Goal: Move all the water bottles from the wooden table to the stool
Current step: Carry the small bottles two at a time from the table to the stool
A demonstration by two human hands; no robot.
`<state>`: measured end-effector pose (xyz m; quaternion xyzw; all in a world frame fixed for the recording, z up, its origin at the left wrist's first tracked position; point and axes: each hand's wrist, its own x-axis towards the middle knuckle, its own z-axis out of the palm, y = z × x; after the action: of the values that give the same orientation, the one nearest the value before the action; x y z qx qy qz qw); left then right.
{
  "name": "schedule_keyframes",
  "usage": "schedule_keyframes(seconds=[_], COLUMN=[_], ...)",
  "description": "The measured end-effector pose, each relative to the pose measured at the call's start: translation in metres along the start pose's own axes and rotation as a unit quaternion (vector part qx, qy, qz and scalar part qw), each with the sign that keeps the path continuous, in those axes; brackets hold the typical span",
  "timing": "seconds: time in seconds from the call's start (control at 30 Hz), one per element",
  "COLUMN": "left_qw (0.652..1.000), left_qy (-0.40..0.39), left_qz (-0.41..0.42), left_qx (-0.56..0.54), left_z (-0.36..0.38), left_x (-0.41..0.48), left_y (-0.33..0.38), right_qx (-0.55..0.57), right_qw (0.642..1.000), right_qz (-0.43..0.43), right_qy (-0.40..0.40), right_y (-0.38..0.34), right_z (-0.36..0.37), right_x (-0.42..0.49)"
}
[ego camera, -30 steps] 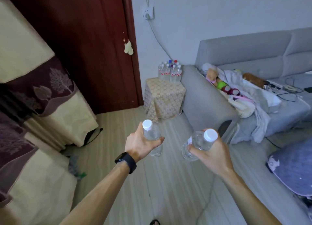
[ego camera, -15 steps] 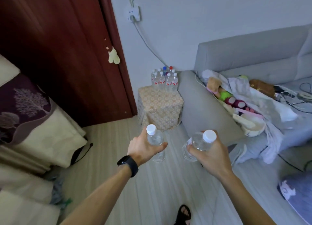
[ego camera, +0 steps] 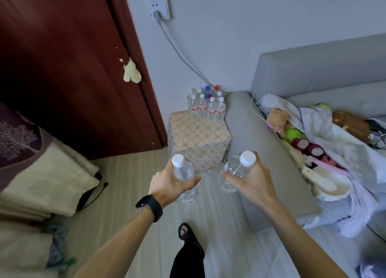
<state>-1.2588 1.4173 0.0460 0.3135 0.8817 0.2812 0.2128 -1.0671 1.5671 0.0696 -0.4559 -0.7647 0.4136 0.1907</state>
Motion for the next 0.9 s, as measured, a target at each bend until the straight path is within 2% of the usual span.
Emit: schedule_keyframes(seconds=[0.4,0.57,0.73,0.9], left_qw=[0.998,0.996,0.988,0.983], left_qy=[-0.02,-0.062,-0.089,-0.101], left_qz=[0.027,0.006,-0.009,-0.075], left_qx=[0.043,0.063,0.126,0.137], left_z=[-0.008,0.008,0.031,0.052], left_x=[0.213,0.276,0.343,0.394], left_y=[0.031,0.047,0.069,0.082], right_qx=[-0.016,-0.02,-0.025,-0.083], right_qw=[0.999,0.996,0.991,0.977], right_qz=[0.045,0.09,0.118,0.122], right_qy=[0.002,-0.014,-0.066,-0.156], right_y=[-0.021,-0.009,0.011,0.033], right_z=[0.032,0.035,0.038,0.048], right_x=[0.178,0.241,0.325,0.401])
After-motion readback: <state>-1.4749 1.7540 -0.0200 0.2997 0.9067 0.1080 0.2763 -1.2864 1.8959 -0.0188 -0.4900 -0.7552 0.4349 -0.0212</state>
